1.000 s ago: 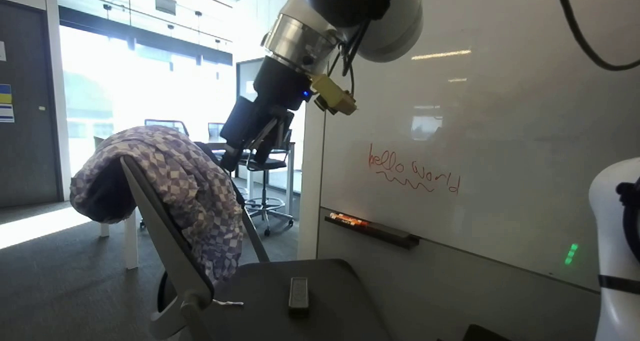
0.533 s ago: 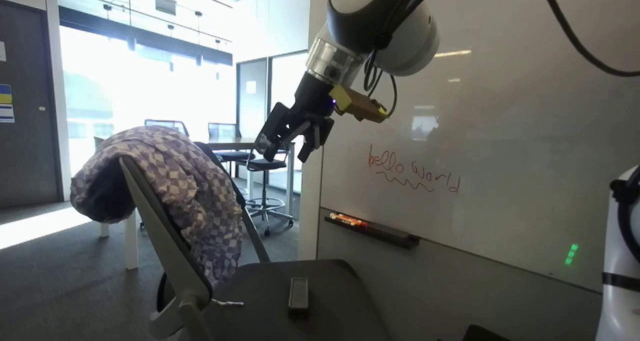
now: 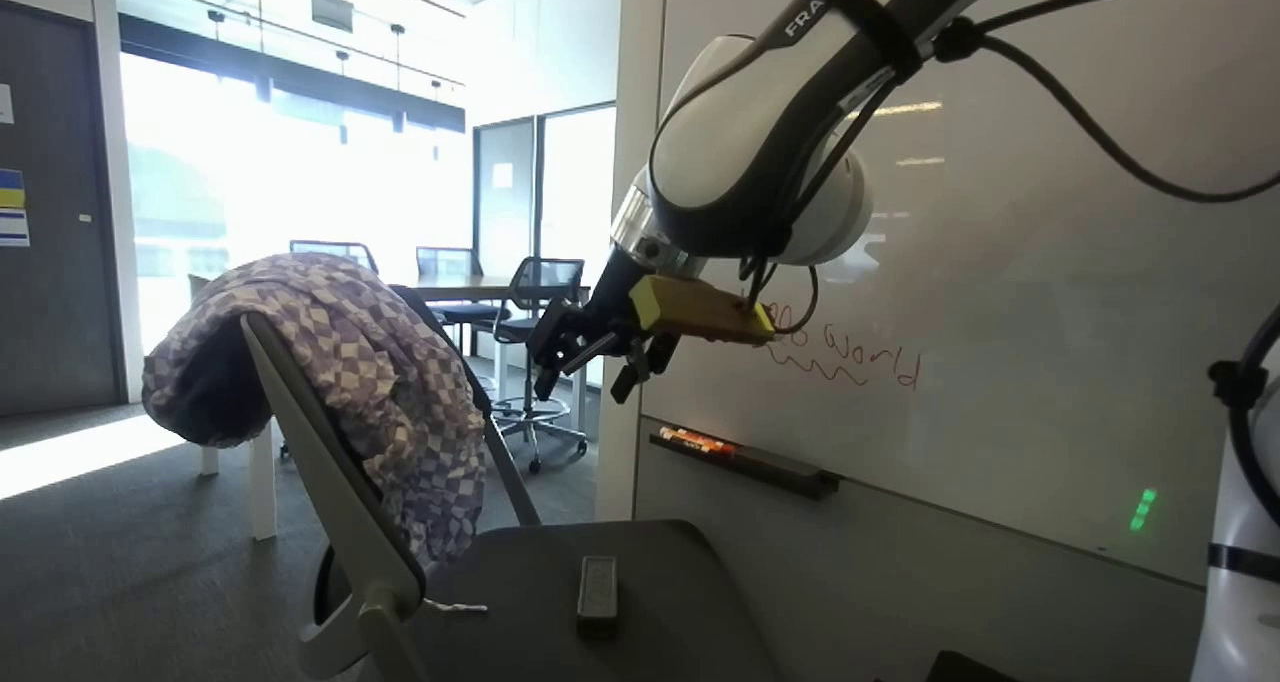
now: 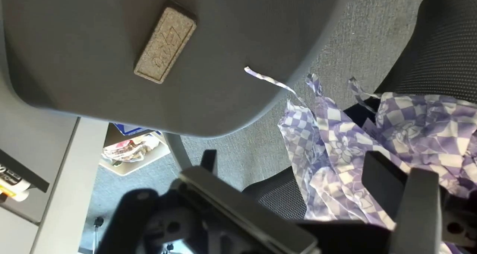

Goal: Erase the words on the whiteboard

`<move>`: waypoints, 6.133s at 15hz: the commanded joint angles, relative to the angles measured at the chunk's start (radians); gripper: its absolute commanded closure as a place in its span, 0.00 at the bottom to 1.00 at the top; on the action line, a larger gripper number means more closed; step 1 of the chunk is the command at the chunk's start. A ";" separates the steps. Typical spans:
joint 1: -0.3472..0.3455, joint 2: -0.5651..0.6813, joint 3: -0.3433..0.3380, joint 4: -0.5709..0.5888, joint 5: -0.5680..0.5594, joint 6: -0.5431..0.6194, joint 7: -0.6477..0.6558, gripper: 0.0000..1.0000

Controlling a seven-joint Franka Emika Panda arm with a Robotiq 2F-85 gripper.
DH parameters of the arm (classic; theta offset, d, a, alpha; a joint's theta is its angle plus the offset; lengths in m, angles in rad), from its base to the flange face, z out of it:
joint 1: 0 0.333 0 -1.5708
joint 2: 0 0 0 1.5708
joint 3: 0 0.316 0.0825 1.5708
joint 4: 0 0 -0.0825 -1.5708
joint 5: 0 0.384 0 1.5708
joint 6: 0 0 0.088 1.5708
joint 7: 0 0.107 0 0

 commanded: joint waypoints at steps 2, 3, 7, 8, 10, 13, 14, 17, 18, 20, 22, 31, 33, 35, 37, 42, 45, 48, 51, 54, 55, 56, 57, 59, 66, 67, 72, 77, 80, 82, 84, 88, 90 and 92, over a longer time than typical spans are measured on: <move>0.005 -0.010 -0.008 0.002 -0.002 -0.004 -0.001 0.00; 0.004 -0.012 -0.008 0.002 -0.002 -0.004 -0.001 0.00; 0.073 0.077 0.000 0.055 0.062 0.133 0.013 0.00; 0.044 0.107 0.022 0.070 0.038 0.166 0.039 0.00; -0.019 0.178 0.050 0.110 0.002 0.191 0.087 0.00; -0.150 0.287 0.086 0.167 -0.098 0.210 0.183 0.00; -0.187 0.314 0.089 0.185 -0.142 0.202 0.219 0.00; -0.240 0.405 0.055 0.242 -0.253 0.161 0.323 0.00; -0.244 0.434 0.042 0.257 -0.278 0.154 0.349 0.00; -0.239 0.495 0.008 0.290 -0.333 0.128 0.406 0.00; -0.216 0.557 -0.037 0.324 -0.392 0.115 0.465 0.00; -0.091 0.784 -0.141 0.448 -0.232 0.081 0.376 0.00; -0.044 0.821 -0.184 0.470 -0.171 0.066 0.352 0.00; -0.021 0.853 -0.197 0.482 -0.117 0.085 0.322 0.00; -0.004 0.877 -0.211 0.494 -0.077 0.083 0.297 0.00; 0.024 0.909 -0.242 0.502 -0.016 0.080 0.267 0.00; 0.036 0.928 -0.253 0.505 -0.002 0.083 0.259 0.00; 0.041 0.946 -0.255 0.509 0.007 0.079 0.254 0.00; 0.054 0.965 -0.258 0.511 0.005 0.081 0.252 0.00; 0.052 0.958 -0.252 0.490 0.013 0.081 0.246 0.00; 0.055 0.963 -0.252 0.491 0.013 0.081 0.246 0.00; 0.057 0.966 -0.252 0.492 0.013 0.081 0.246 0.00; 0.058 0.967 -0.252 0.493 0.013 0.081 0.246 0.00; 0.058 0.967 -0.252 0.494 0.013 0.081 0.246 0.00; 0.054 0.974 -0.237 0.485 0.021 0.103 0.241 0.00; 0.084 0.980 -0.259 0.484 0.010 0.109 0.252 0.00; 0.186 0.977 -0.325 0.464 -0.013 0.133 0.275 0.26; 0.335 0.982 -0.443 0.439 -0.023 0.175 0.310 0.63; 0.463 0.966 -0.544 0.395 -0.032 0.192 0.339 0.67; 0.571 0.943 -0.627 0.344 -0.042 0.209 0.353 0.67; 0.712 0.916 -0.742 0.274 -0.047 0.241 0.365 0.67; 1.010 0.877 -1.022 0.166 -0.113 0.246 0.437 0.67; 1.158 0.890 -1.175 0.136 -0.132 0.267 0.464 0.67; 1.308 0.899 -1.320 0.111 -0.109 0.246 0.472 0.67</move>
